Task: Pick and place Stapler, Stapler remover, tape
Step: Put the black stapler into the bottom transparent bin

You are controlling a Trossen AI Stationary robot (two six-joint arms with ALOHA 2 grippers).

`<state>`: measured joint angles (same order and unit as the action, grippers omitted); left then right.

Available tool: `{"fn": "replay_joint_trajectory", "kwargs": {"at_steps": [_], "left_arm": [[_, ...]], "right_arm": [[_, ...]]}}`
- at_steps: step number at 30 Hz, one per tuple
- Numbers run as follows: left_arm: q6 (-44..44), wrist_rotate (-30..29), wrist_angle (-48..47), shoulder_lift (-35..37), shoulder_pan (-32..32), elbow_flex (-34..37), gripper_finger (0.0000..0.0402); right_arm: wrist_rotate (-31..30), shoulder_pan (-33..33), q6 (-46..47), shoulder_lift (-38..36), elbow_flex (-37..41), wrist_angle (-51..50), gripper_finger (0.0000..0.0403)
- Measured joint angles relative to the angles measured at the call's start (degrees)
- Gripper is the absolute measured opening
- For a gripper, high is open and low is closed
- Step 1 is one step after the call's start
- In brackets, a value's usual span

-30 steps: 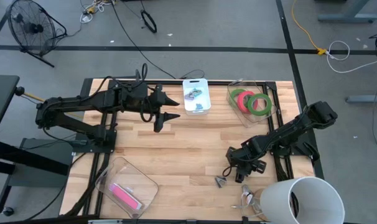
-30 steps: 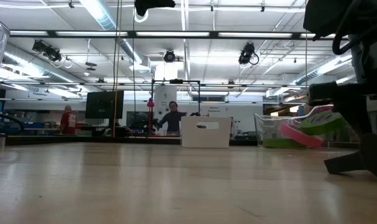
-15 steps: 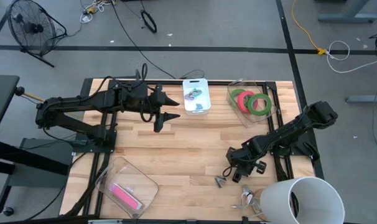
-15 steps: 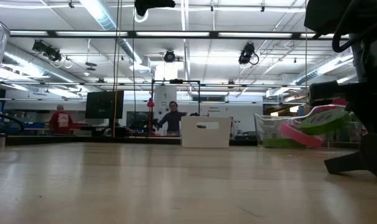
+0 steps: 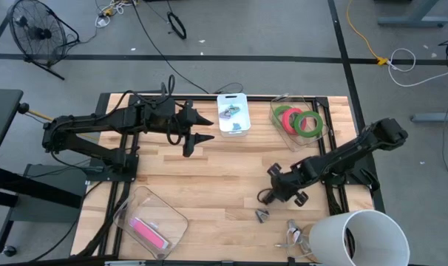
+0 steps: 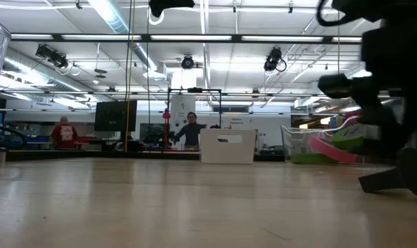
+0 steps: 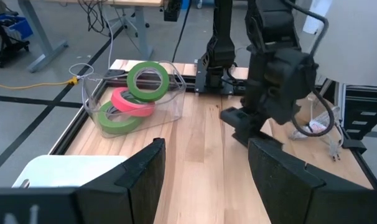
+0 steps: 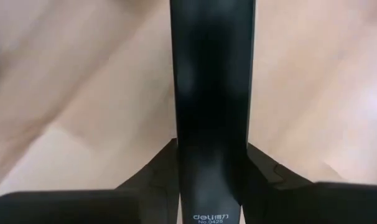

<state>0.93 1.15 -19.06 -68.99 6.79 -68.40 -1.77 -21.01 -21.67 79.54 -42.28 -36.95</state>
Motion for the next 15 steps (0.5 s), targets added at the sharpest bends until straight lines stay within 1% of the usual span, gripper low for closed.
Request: {"fn": "replay_joint_trajectory", "kwargs": {"at_steps": [5, 9, 11, 15], "left_arm": [[-0.07, 0.00, 1.40, 0.00, 0.00, 0.00, 0.0231], [-0.09, 0.00, 1.81, 0.00, 0.00, 0.00, 0.0231], [-0.11, 0.00, 1.78, 0.00, 0.00, 0.00, 0.0231], [-0.11, 0.00, 1.78, 0.00, 0.00, 0.00, 0.0231]], "right_arm": [[-7.11, 2.86, 4.55, -4.92, -0.33, -0.53, 0.0107], [-12.51, 5.64, 11.42, -7.82, -2.96, -0.26, 0.0107], [-13.77, 7.27, 12.47, -8.36, -4.78, -0.28, 0.0107], [-13.91, 10.25, 12.20, -8.32, -8.74, 0.36, 0.0107]]}}
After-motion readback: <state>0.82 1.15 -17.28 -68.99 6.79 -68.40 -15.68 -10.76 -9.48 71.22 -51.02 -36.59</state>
